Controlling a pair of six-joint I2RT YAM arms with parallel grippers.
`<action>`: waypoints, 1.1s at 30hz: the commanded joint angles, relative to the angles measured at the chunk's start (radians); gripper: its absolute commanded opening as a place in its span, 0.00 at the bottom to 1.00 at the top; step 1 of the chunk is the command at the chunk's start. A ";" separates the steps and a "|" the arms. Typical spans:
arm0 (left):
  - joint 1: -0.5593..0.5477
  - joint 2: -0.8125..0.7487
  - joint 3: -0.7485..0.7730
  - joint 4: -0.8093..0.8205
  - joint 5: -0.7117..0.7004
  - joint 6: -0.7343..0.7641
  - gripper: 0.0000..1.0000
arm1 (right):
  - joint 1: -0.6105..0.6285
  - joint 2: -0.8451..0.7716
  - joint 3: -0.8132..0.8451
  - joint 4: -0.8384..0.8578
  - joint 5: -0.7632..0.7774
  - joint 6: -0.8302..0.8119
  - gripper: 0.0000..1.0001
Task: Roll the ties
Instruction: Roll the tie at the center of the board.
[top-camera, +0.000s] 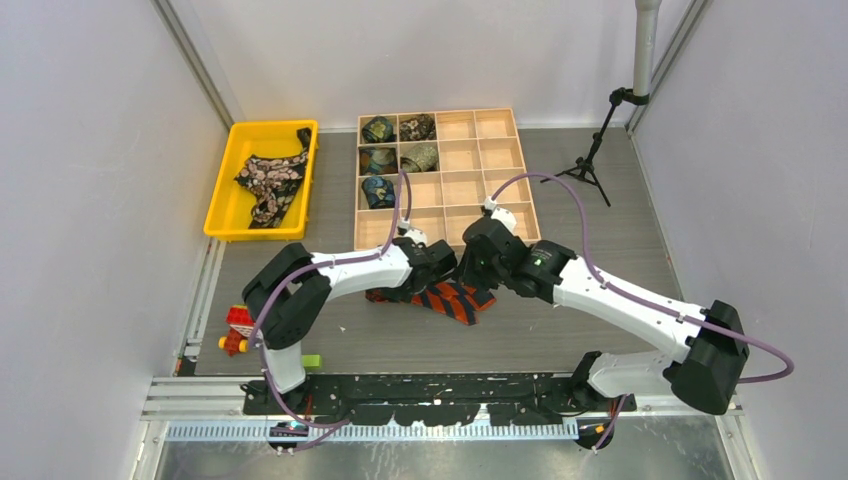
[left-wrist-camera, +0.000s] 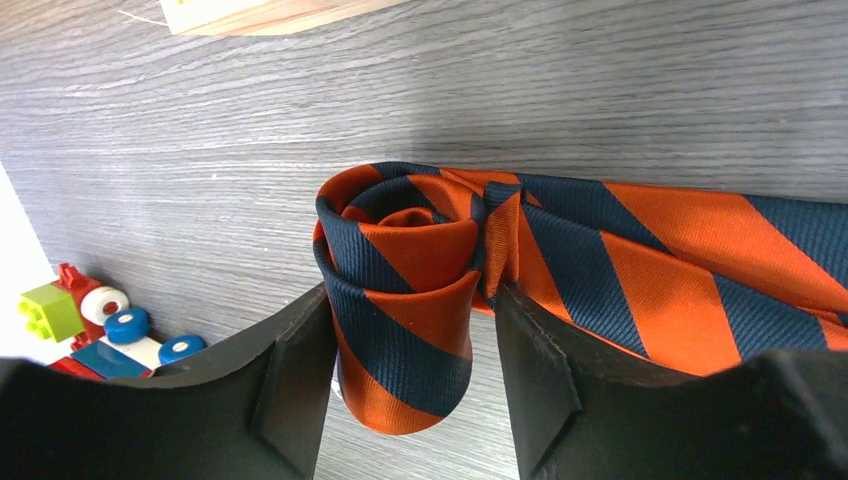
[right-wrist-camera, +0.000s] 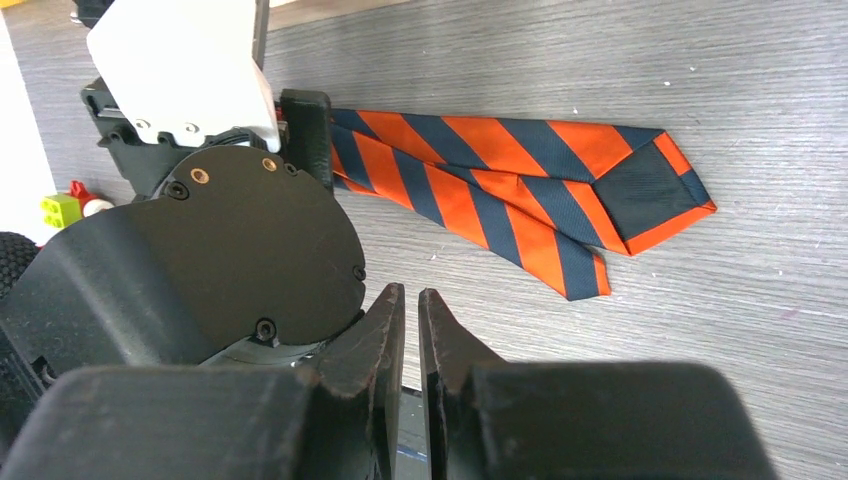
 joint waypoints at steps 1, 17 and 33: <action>-0.004 -0.067 0.042 0.010 0.040 -0.002 0.60 | -0.003 -0.048 0.065 -0.032 0.045 0.003 0.16; -0.004 -0.035 0.083 0.062 0.154 0.016 0.59 | -0.003 -0.085 0.094 -0.079 0.069 -0.006 0.16; -0.004 -0.038 0.100 0.121 0.245 0.026 0.59 | -0.004 -0.095 0.113 -0.087 0.064 -0.013 0.16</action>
